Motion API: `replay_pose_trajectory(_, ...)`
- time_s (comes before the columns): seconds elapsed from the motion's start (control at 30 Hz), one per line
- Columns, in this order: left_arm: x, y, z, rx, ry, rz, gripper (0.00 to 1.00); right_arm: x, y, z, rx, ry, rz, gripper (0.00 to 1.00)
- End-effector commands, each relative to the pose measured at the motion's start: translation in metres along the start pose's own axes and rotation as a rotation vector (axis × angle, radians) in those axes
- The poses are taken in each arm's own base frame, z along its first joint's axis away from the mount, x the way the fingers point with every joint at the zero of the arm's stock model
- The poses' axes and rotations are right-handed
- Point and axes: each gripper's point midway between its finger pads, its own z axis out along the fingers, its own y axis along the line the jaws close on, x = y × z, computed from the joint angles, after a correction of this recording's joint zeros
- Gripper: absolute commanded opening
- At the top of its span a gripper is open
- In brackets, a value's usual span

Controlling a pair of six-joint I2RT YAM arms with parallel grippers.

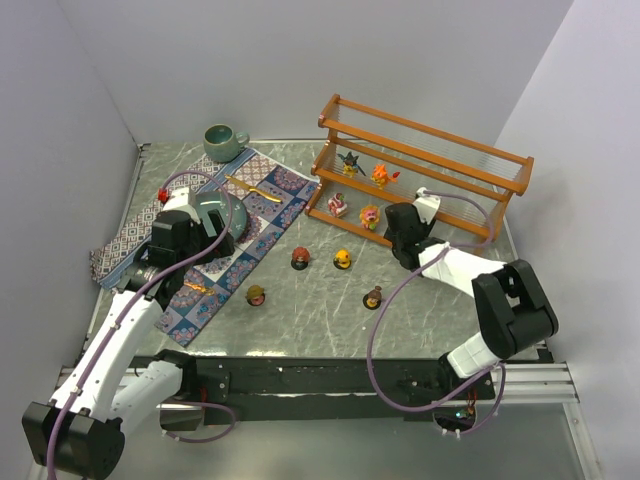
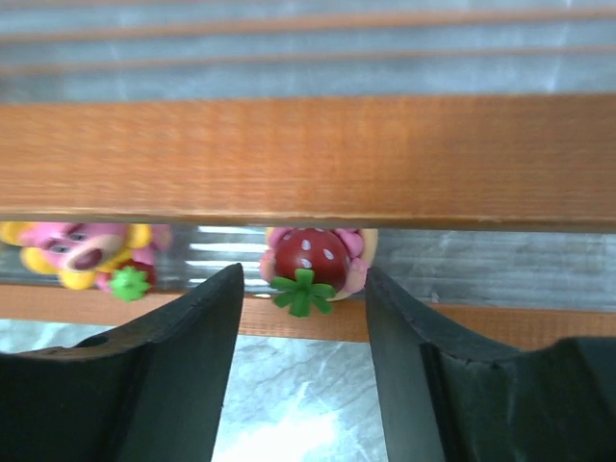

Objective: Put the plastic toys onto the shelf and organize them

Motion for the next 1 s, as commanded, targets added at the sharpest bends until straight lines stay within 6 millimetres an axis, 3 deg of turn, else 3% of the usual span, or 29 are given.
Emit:
replay_pose_trajectory(0.0,-0.01,-0.006,-0.002,0.03,-0.03,0.012,0.97,-0.033,0.01,-0.016,-0.057,-0.086,0.089,0.66)
replay_pose_trajectory(0.23,-0.012,-0.006,-0.005,0.037,-0.044,0.009,0.97,-0.03,0.022,-0.048,-0.175,-0.077,0.072,0.75)
replay_pose_trajectory(0.5,-0.013,-0.008,-0.008,0.055,-0.057,0.012,0.97,-0.021,0.034,-0.106,-0.435,-0.046,-0.018,0.77)
replay_pose_trajectory(0.7,-0.013,-0.011,-0.007,0.073,-0.055,0.022,0.97,0.015,0.026,-0.136,-0.512,0.046,-0.08,0.77)
replay_pose_trajectory(0.97,-0.011,-0.008,-0.005,0.06,-0.049,0.024,0.97,0.067,0.013,-0.156,-0.567,0.166,-0.103,0.76)
